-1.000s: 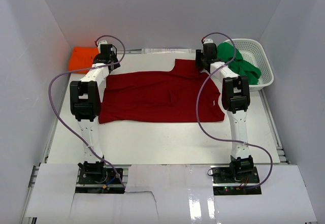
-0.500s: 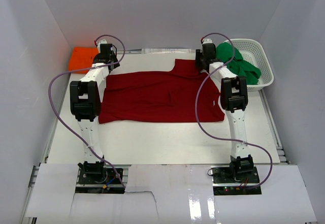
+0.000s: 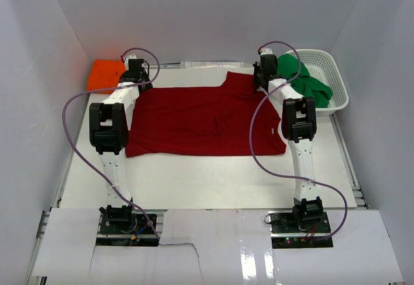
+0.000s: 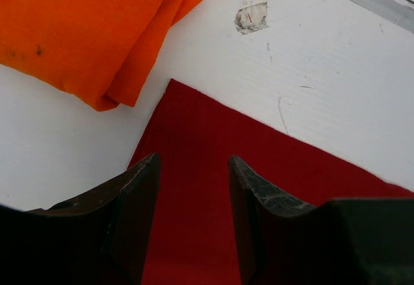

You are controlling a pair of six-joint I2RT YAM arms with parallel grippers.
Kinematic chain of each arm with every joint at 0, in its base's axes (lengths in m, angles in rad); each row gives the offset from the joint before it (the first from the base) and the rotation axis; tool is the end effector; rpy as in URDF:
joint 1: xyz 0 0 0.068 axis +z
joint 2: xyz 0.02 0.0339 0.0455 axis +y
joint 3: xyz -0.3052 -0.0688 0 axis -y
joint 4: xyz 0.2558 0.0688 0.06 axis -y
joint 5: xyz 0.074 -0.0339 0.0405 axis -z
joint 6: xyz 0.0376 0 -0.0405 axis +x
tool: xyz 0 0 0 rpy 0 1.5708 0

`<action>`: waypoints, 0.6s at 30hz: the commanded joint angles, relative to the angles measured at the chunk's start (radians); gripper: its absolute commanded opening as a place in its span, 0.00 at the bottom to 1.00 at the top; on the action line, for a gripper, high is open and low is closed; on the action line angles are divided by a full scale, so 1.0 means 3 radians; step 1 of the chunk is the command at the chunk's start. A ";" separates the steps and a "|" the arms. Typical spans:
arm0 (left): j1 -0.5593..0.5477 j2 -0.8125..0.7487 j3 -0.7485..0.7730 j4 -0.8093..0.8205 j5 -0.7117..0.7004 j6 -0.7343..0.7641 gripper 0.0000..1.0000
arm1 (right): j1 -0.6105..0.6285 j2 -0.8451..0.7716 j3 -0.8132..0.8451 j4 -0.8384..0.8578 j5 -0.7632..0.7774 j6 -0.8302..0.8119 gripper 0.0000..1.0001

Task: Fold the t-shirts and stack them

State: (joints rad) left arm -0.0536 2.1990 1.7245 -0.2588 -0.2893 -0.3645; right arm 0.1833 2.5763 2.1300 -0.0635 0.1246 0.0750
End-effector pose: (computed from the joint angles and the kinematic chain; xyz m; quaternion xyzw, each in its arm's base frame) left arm 0.5359 -0.0180 0.2233 -0.1979 0.8841 0.0453 0.4209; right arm 0.6218 0.1105 0.1664 -0.0151 0.8613 0.0118 0.5077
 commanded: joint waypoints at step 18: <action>0.0071 0.0739 0.1032 -0.0257 -0.0063 -0.0084 0.54 | -0.0028 -0.0161 -0.0151 0.0171 -0.0113 0.0001 0.17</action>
State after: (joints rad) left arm -0.0372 2.4252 1.9911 -0.2951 -0.2890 -0.3767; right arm 0.1799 2.5736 2.1025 -0.0143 0.1017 0.0750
